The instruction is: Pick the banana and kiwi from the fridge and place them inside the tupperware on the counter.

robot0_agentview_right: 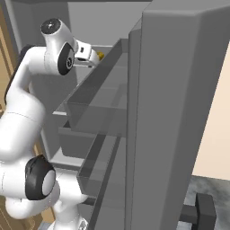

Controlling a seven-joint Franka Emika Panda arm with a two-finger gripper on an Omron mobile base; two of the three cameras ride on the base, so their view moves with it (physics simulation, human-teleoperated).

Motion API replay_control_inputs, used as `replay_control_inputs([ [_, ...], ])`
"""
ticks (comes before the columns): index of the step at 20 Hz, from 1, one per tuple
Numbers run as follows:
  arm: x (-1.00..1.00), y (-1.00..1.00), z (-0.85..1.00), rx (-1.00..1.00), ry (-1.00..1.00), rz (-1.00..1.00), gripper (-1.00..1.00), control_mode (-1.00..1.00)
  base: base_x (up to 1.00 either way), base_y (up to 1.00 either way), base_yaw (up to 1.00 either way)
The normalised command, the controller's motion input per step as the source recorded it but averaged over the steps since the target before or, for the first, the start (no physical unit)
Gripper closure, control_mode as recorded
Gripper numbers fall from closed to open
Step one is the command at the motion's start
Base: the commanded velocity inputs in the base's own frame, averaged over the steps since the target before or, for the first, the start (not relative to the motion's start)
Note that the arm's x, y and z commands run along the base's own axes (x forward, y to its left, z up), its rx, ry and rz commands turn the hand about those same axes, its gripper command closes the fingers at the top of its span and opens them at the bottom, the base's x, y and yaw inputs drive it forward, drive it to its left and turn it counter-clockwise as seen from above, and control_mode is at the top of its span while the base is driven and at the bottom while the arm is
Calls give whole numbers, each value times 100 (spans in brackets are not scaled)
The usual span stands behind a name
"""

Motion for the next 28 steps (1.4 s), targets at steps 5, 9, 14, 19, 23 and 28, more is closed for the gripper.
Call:
replay_control_inputs([
  [5,54,0,0,0,3,0,-100,-100,0,0,0],
  [9,63,0,0,0,3,0,-100,-100,0,0,0],
  [14,65,0,-1,0,1,0,-100,-100,0,0,0],
  [19,57,0,-9,0,0,0,-100,-100,0,0,0],
  [23,47,0,-15,0,0,0,-100,-100,0,0,0],
  [28,38,0,-23,0,0,0,-100,-100,0,0,0],
])
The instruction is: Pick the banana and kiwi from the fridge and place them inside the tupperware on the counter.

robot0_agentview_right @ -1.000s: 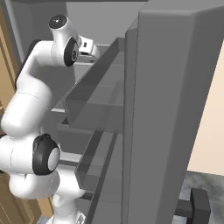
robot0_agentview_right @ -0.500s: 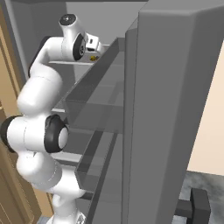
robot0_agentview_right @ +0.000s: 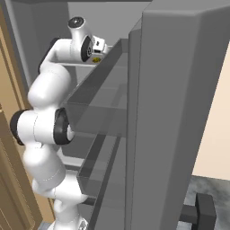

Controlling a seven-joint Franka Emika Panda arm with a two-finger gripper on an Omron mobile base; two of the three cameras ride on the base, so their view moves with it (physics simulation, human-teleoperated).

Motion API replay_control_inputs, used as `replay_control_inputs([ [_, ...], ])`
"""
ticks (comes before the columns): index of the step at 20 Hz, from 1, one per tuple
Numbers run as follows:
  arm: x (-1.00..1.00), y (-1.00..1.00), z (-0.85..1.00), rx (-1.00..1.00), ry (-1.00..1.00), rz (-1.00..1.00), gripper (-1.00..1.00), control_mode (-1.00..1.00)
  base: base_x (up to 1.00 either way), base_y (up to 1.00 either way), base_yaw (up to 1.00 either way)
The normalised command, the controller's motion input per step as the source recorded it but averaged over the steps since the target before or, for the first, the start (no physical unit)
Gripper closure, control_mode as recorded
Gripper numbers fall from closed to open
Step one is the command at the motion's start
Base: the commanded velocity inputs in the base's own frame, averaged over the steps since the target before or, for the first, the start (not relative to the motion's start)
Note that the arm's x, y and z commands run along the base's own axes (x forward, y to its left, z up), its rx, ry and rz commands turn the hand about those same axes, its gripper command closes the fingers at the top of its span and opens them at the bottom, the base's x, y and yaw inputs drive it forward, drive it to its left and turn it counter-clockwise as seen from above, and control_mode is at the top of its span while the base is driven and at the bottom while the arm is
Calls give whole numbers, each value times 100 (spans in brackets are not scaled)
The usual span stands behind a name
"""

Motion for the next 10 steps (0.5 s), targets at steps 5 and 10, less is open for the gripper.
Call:
replay_control_inputs([
  [5,47,0,-16,0,0,0,-100,-100,0,0,0],
  [10,52,0,-5,0,0,0,-100,-100,0,0,0],
])
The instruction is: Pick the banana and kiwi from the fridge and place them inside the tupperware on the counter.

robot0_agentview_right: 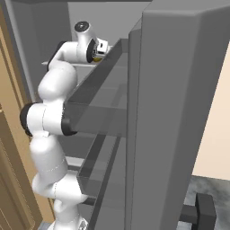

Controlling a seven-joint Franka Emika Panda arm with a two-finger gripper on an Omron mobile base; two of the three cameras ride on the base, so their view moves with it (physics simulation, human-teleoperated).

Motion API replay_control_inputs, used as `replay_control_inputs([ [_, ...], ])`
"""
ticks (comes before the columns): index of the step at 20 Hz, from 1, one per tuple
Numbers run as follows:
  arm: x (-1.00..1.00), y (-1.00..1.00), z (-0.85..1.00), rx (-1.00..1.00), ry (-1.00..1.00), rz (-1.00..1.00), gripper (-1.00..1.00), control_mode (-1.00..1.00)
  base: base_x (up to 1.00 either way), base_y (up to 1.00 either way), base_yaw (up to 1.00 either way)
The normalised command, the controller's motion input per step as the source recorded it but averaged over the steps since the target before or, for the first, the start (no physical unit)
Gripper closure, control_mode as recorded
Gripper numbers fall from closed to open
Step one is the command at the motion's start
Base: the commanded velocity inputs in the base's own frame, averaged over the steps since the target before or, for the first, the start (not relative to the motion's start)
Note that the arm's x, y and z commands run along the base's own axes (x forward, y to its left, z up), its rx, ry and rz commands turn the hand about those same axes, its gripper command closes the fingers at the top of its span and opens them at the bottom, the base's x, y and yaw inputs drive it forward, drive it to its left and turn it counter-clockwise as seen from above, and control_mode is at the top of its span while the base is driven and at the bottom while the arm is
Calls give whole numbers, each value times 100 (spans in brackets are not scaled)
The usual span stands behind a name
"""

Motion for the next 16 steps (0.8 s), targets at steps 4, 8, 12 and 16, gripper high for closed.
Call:
replay_control_inputs([
  [4,29,0,-25,-1,0,0,100,-100,0,0,0],
  [8,3,0,-40,-5,0,0,100,-100,0,0,0],
  [12,6,0,-6,0,0,0,100,-100,0,0,0],
  [16,-78,0,-32,0,-1,0,100,-100,0,0,0],
])
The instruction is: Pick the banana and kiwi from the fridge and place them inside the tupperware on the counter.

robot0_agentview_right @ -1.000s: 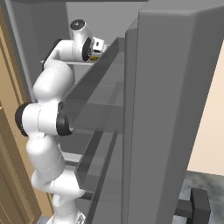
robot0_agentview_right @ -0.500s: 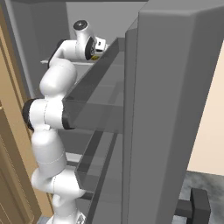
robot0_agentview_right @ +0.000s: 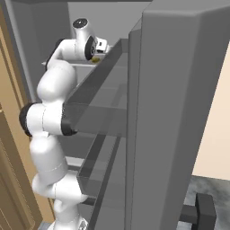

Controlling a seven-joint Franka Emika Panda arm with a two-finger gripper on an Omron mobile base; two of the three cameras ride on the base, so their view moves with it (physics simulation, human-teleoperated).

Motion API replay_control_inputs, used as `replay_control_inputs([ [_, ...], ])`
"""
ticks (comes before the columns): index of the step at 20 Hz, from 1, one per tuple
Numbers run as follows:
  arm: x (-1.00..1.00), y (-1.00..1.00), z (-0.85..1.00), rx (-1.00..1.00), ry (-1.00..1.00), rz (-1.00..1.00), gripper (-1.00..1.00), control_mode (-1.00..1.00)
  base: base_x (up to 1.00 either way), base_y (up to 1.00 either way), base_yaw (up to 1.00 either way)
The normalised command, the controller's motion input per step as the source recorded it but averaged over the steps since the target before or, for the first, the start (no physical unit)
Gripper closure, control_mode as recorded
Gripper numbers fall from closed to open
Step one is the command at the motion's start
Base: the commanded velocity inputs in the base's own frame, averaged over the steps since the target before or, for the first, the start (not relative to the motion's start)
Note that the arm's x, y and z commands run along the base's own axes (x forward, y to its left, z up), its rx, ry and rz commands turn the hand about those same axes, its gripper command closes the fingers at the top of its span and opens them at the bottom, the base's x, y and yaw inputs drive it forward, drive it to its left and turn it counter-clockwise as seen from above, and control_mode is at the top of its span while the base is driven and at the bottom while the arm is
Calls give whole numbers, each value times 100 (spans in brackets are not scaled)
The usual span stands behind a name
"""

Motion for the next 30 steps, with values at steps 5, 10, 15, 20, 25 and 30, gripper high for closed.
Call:
replay_control_inputs([
  [5,-100,0,-24,0,-7,0,100,-100,0,0,0],
  [10,-100,0,-5,0,-7,0,100,-100,0,0,0],
  [15,-100,0,0,0,-7,2,100,-100,0,0,0],
  [20,-100,0,0,0,-10,3,100,-100,0,0,0],
  [25,-80,8,-1,0,-4,2,100,-100,0,0,0],
  [30,-12,8,-2,0,0,0,100,100,-32,9,0],
])
